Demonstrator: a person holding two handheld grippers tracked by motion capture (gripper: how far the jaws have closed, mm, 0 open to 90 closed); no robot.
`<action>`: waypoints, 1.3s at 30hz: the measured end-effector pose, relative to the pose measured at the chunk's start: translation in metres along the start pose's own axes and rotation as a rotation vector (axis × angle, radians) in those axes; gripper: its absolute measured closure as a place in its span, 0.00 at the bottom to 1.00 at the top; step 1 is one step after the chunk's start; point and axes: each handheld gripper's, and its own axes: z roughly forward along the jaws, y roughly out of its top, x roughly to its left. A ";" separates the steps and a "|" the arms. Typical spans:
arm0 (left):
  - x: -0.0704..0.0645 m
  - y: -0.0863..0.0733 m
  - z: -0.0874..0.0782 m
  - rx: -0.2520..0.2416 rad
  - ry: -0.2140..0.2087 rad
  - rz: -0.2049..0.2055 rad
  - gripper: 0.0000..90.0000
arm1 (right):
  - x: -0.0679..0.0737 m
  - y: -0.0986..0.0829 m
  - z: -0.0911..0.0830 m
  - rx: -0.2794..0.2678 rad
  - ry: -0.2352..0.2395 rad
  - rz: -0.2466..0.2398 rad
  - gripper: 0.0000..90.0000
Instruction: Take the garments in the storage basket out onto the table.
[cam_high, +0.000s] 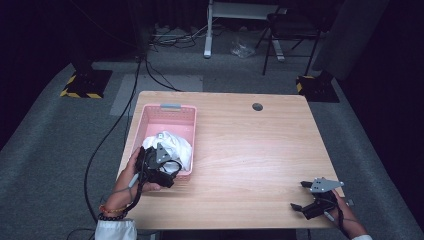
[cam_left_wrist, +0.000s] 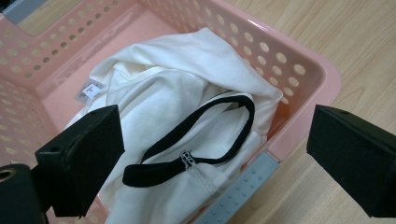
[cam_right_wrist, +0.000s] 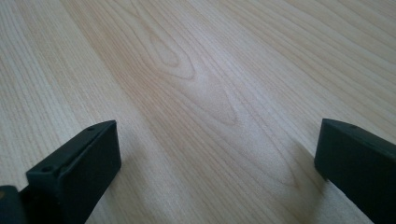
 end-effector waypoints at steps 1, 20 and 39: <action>0.001 0.000 0.001 0.004 0.000 0.000 0.04 | 0.000 0.000 0.000 0.000 0.000 0.000 0.01; 0.019 0.010 0.021 0.073 -0.006 -0.010 0.03 | 0.000 0.000 0.000 0.000 0.000 0.000 0.01; 0.038 0.019 0.054 0.223 -0.061 0.032 0.05 | 0.000 0.000 0.000 0.000 -0.001 -0.001 0.01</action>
